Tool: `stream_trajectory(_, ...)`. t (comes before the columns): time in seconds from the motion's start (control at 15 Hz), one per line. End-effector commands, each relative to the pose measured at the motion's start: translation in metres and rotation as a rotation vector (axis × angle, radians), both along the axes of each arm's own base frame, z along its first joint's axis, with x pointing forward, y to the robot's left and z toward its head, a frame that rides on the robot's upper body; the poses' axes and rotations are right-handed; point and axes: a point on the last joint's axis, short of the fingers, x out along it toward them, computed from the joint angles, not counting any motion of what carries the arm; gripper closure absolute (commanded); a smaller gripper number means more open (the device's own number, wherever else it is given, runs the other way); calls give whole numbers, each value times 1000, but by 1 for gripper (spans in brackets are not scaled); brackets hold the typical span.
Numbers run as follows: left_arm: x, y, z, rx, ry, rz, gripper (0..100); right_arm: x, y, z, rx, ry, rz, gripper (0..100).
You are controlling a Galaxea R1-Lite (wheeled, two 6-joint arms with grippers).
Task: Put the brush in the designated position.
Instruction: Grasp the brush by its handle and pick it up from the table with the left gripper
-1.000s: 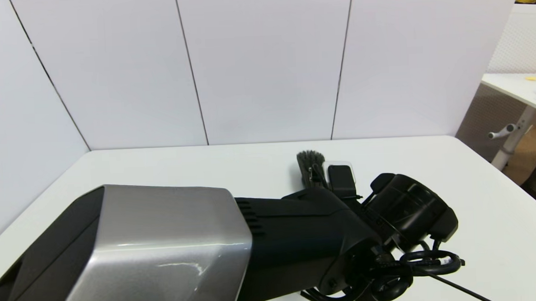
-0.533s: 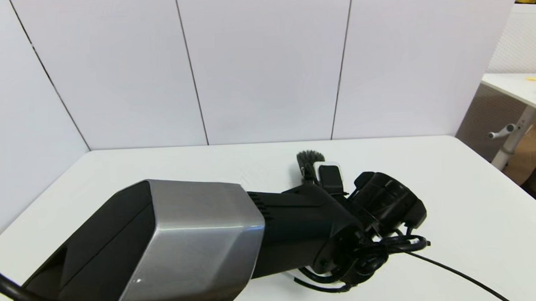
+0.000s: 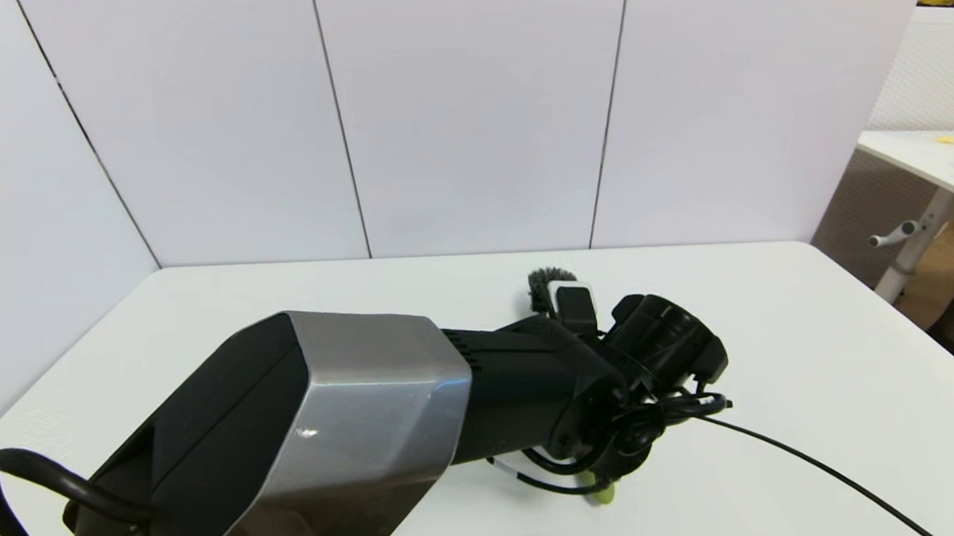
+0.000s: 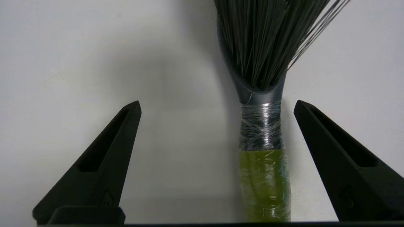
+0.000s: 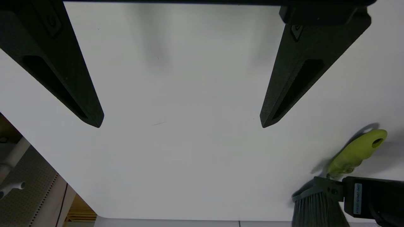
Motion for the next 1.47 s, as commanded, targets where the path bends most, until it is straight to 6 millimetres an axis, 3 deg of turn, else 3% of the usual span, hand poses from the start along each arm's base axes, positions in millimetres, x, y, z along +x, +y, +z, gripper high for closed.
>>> stream_trajectory(0.07, 2, -4, -1, -12, -7, 4, 0, 0, 0, 0, 0, 2, 0, 0)
stream_trajectory(0.87, 7, -3, -6, -1, -1, 13, 0, 0, 0, 0, 0, 2, 0, 0)
stream_trajectory(0.93, 7, -4, -7, -1, -1, 13, 100, 0, 0, 0, 0, 2, 0, 0)
stream_trajectory(1.47, 6, -4, -6, -10, -1, 17, 100, 0, 0, 0, 0, 2, 0, 0)
